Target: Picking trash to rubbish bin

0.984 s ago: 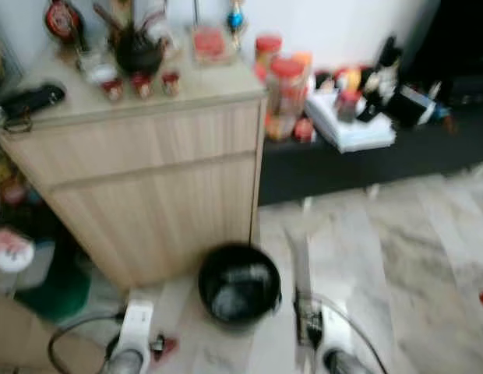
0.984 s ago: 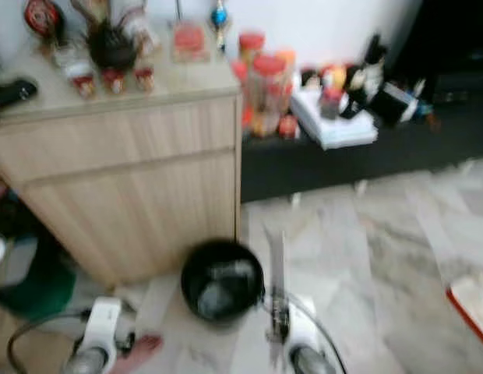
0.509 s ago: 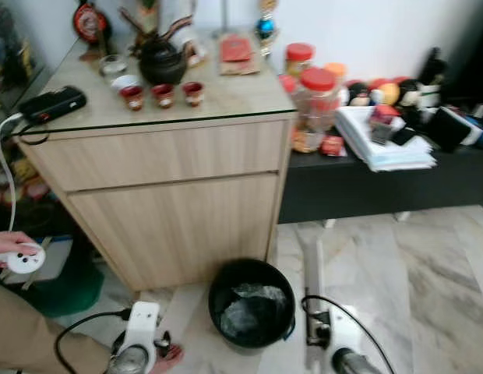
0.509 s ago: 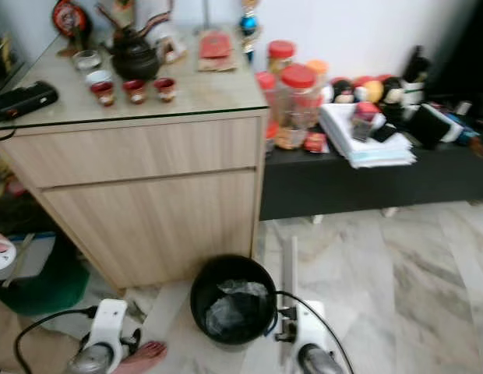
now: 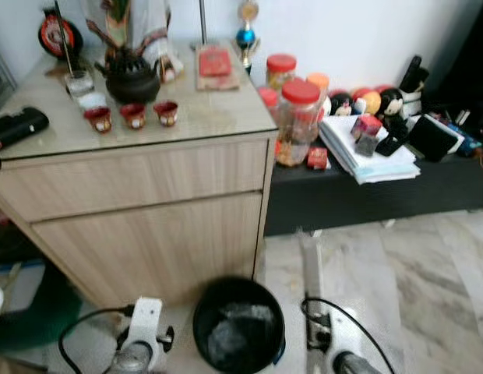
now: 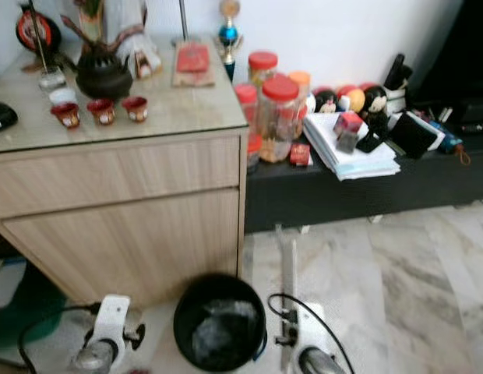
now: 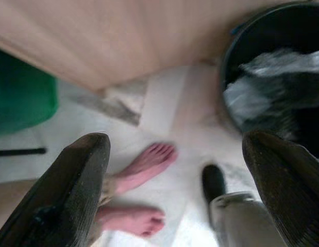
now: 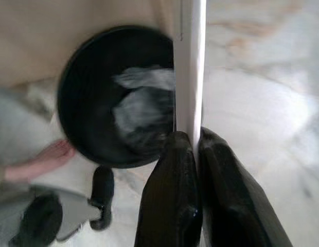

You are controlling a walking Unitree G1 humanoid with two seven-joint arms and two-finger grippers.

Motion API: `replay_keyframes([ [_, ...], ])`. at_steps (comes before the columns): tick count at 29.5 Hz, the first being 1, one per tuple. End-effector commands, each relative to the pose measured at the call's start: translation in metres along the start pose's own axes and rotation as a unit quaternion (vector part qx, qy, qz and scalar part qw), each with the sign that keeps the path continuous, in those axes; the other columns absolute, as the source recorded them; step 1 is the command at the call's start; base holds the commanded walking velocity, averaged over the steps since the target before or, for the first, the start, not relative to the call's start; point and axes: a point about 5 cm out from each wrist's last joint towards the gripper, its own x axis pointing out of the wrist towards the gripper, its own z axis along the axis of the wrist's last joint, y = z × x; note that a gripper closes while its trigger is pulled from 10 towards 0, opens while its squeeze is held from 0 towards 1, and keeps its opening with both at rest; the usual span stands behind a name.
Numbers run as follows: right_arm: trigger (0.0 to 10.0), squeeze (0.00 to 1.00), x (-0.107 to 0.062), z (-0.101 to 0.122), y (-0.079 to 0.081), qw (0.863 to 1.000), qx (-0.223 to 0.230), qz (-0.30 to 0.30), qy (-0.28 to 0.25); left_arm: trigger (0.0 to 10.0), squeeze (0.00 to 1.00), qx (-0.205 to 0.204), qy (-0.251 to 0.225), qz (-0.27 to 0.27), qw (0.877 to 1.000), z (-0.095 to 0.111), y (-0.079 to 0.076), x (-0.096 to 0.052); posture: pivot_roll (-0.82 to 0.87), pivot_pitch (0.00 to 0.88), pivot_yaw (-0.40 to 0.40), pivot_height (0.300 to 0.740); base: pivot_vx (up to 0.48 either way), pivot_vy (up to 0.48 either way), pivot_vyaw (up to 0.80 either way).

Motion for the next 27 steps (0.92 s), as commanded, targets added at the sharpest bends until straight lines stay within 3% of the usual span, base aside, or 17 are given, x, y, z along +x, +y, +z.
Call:
replay_keyframes([
  [1, 10.0, 0.00, 0.000, 0.003, -0.002, 0.994, -0.103, 0.018, 0.001, 10.0, 0.00, 0.000, 0.012, -0.014, 1.000, -0.004, -0.006, -0.001, 0.05, 0.076, 0.003, 0.740, 0.000, 0.000, 0.00],
  [2, 10.0, 0.00, 0.000, 0.004, 0.000, 0.990, -0.137, 0.028, 0.003, 10.0, 0.00, 0.002, 0.013, -0.016, 1.000, -0.004, -0.006, -0.001, 0.05, 0.076, 0.003, 0.740, 0.000, 0.000, 0.00],
  [3, 10.0, 0.00, 0.000, 0.005, 0.003, 0.979, -0.197, 0.042, 0.007, 10.0, 0.00, 0.003, 0.013, -0.018, 1.000, -0.004, -0.007, 0.000, 0.05, 0.076, 0.003, 0.740, 0.000, 0.000, 0.00],
  [4, 10.0, 0.00, 0.000, 0.005, 0.003, 0.979, -0.197, 0.042, 0.007, 10.0, 0.00, 0.003, 0.013, -0.018, 1.000, -0.004, -0.007, 0.000, 0.05, 0.076, 0.003, 0.740, 0.000, 0.000, 0.00],
  [6, 10.0, 0.00, 0.001, 0.007, 0.006, 0.959, -0.277, 0.058, 0.015, 10.0, 0.00, 0.003, 0.014, -0.023, 1.000, -0.003, -0.008, 0.000, 0.05, 0.076, 0.003, 0.740, 0.000, 0.000, 0.00],
  [8, 10.0, 0.00, 0.002, 0.009, 0.006, 0.951, -0.302, 0.061, 0.017, 10.0, 0.00, 0.005, 0.015, -0.024, 1.000, -0.003, -0.009, 0.000, 0.05, 0.076, 0.003, 0.740, 0.000, 0.000, 0.00],
  [10, 10.0, 0.00, 0.003, 0.011, 0.009, 0.927, -0.367, 0.073, 0.025, 10.0, 0.00, 0.015, 0.015, -0.030, 0.999, -0.003, -0.011, 0.000, 0.05, 0.076, -0.003, 0.740, 0.000, 0.000, 0.00],
  [13, 10.0, 0.00, 0.004, 0.013, 0.012, 0.909, -0.408, 0.078, 0.026, 10.0, 0.00, 0.019, 0.015, -0.032, 0.999, -0.003, -0.012, 0.000, 0.05, 0.076, -0.006, 0.740, 0.000, 0.000, 0.00],
  [17, 10.0, 0.00, 0.007, 0.032, 0.025, 0.897, -0.435, 0.081, -0.008, 10.0, 0.00, 0.021, 0.012, -0.033, 0.999, -0.002, -0.013, 0.000, 0.06, 0.077, -0.009, 0.740, 0.000, 0.000, 0.00],
  [22, 10.0, 0.00, 0.010, 0.058, 0.051, 0.890, -0.439, 0.105, -0.066, 10.0, 0.00, 0.017, 0.001, -0.034, 0.999, 0.003, -0.015, 0.001, 0.06, 0.080, -0.014, 0.740, 0.000, 0.000, 0.00],
  [27, 10.0, 0.00, 0.011, 0.067, 0.065, 0.888, -0.435, 0.121, -0.083, 10.0, 0.00, 0.015, -0.005, -0.036, 0.999, 0.006, -0.017, 0.002, 0.06, 0.082, -0.019, 0.740, 0.000, 0.000, 0.00],
])
